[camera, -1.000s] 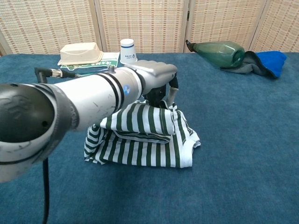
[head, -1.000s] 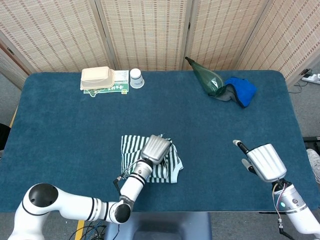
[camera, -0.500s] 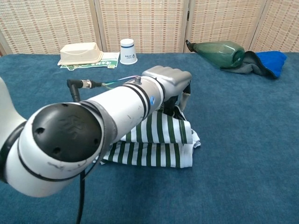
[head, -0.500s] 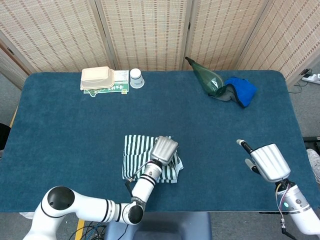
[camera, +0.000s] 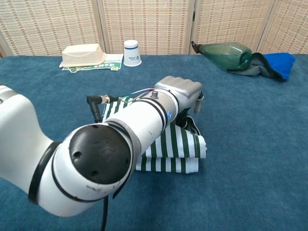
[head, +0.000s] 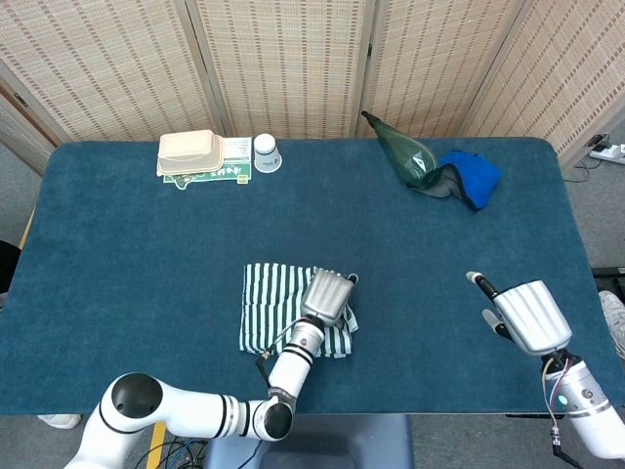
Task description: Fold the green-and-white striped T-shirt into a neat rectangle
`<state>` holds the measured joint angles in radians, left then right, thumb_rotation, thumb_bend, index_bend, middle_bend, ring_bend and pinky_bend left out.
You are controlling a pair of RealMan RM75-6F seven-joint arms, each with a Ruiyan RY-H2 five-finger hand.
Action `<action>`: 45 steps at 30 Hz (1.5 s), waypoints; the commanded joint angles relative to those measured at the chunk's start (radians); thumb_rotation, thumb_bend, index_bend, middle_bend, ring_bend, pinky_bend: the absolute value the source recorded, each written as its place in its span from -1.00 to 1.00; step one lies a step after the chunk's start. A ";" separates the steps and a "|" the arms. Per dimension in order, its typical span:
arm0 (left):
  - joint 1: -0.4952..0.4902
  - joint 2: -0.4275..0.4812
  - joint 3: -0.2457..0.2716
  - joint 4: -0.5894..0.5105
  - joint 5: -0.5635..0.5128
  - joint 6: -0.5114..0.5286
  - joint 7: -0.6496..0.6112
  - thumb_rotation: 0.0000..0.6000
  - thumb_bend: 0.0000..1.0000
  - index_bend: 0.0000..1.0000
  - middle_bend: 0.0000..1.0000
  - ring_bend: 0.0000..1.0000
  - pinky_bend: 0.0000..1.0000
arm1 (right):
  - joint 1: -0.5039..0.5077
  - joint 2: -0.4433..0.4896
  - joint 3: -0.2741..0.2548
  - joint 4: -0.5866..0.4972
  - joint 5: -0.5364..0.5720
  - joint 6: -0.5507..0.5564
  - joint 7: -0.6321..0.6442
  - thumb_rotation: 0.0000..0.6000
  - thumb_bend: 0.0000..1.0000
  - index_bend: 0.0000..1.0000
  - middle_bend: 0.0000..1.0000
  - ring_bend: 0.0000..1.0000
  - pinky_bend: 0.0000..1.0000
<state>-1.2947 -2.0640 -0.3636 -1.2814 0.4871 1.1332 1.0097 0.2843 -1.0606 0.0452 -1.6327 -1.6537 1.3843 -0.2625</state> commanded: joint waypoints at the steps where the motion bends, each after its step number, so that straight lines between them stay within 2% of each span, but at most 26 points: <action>1: 0.004 -0.001 -0.010 -0.008 -0.001 -0.006 -0.006 1.00 -0.48 -0.81 0.66 0.51 0.88 | 0.000 -0.001 0.001 0.001 0.000 0.000 0.000 1.00 -0.46 -0.47 0.92 0.95 1.00; 5: 0.014 -0.002 -0.021 -0.026 0.024 -0.002 -0.034 1.00 -0.51 -1.00 0.63 0.47 0.87 | 0.001 0.000 0.003 0.000 -0.001 0.001 0.000 1.00 -0.46 -0.47 0.92 0.95 1.00; 11: 0.050 0.036 -0.058 -0.109 0.044 0.004 -0.100 1.00 -0.51 -1.00 0.59 0.46 0.87 | -0.002 0.004 0.006 -0.003 -0.001 0.007 0.001 1.00 -0.46 -0.47 0.92 0.95 1.00; 17: 0.109 0.153 -0.055 -0.266 0.058 0.026 -0.120 1.00 -0.51 -1.00 0.59 0.46 0.87 | 0.000 0.006 0.010 -0.008 -0.008 0.013 0.002 1.00 -0.46 -0.47 0.92 0.95 1.00; 19: 0.130 0.192 -0.034 -0.312 0.078 0.031 -0.126 1.00 -0.51 -1.00 0.59 0.46 0.87 | -0.001 0.006 0.010 -0.010 -0.011 0.017 0.004 1.00 -0.46 -0.47 0.92 0.95 1.00; 24: 0.193 0.284 0.067 -0.408 0.168 0.041 -0.147 1.00 -0.51 -1.00 0.59 0.46 0.87 | -0.003 0.006 0.010 -0.012 -0.017 0.020 0.005 1.00 -0.46 -0.47 0.92 0.95 1.00; 30: 0.244 0.303 0.177 -0.439 0.277 0.043 -0.187 1.00 -0.51 -1.00 0.59 0.46 0.87 | 0.000 -0.002 0.007 -0.012 -0.020 0.013 0.003 1.00 -0.46 -0.47 0.92 0.95 1.00; 39: 0.277 0.245 0.251 -0.376 0.355 0.045 -0.195 1.00 -0.51 -1.00 0.59 0.46 0.87 | 0.005 -0.005 0.010 -0.014 -0.015 0.003 -0.006 1.00 -0.46 -0.47 0.92 0.95 1.00; 45: 0.305 0.219 0.275 -0.336 0.362 0.032 -0.204 1.00 -0.51 -1.00 0.59 0.46 0.87 | 0.003 -0.009 0.010 -0.012 -0.011 0.001 -0.005 1.00 -0.46 -0.47 0.92 0.95 1.00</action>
<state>-0.9951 -1.8404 -0.0940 -1.6241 0.8463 1.1686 0.8065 0.2878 -1.0691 0.0549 -1.6446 -1.6647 1.3855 -0.2676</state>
